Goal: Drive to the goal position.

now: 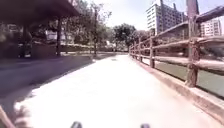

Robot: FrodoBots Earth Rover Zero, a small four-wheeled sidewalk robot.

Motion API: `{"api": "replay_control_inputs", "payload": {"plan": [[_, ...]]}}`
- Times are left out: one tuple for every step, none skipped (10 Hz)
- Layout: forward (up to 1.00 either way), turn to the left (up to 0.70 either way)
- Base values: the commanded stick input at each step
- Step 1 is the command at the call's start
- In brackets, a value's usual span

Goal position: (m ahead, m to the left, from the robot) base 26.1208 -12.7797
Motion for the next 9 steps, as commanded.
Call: {"api": "replay_control_inputs", "payload": {"plan": [[1.0,0.0],[1.0,0.0],[1.0,0.0],[1.0,0.0],[1.0,0.0],[1.0,0.0],[1.0,0.0],[1.0,0.0],[1.0,0.0]]}}
